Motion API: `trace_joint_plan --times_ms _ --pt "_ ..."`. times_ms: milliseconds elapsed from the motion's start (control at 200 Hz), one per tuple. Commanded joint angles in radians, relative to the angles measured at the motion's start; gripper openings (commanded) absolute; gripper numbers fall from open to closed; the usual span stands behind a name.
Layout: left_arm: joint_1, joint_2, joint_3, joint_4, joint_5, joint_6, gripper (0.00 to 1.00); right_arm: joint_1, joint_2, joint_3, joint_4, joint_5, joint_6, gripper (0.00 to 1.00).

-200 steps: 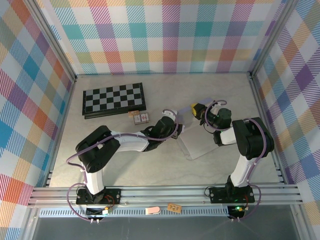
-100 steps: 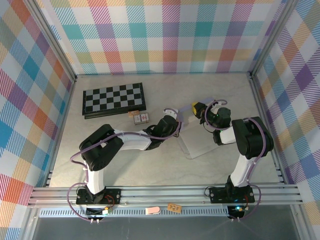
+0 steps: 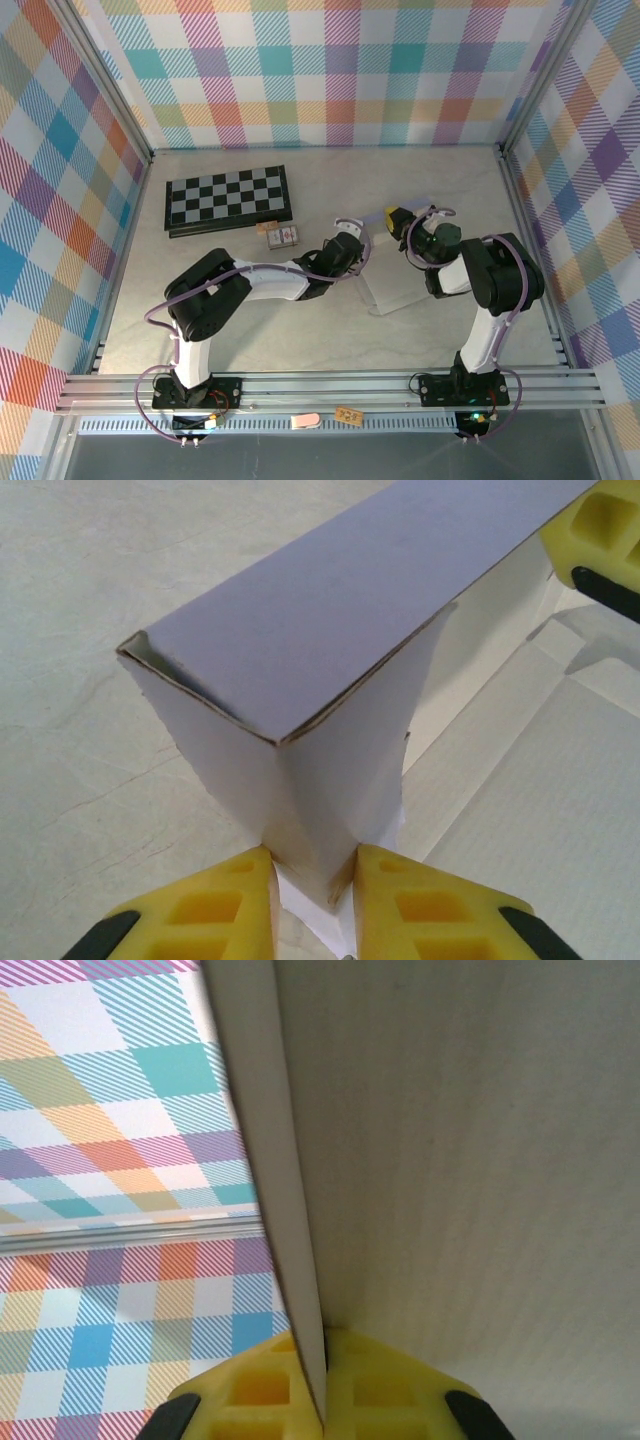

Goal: Fold the paper box

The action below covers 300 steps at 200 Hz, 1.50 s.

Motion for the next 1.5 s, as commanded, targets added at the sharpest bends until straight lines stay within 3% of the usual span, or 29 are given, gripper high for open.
trace_joint_plan --times_ms 0,590,765,1025,1495 --pt "-0.013 0.031 0.011 0.009 -0.035 0.056 0.25 0.051 0.000 -0.047 -0.029 -0.115 0.005 0.00" --pt "-0.037 0.088 0.037 -0.010 -0.147 0.085 0.26 0.053 -0.065 -0.069 -0.063 -0.089 0.004 0.00" --pt "-0.036 0.107 0.053 -0.012 -0.168 0.076 0.19 0.057 -0.105 -0.043 -0.131 -0.089 0.001 0.00" --pt "-0.037 0.144 0.087 -0.003 -0.179 0.086 0.00 0.079 -0.174 -0.022 -0.282 -0.055 -0.011 0.00" --pt "-0.035 0.193 0.138 0.005 -0.176 0.100 0.00 0.084 -0.196 0.004 -0.381 -0.039 -0.006 0.00"
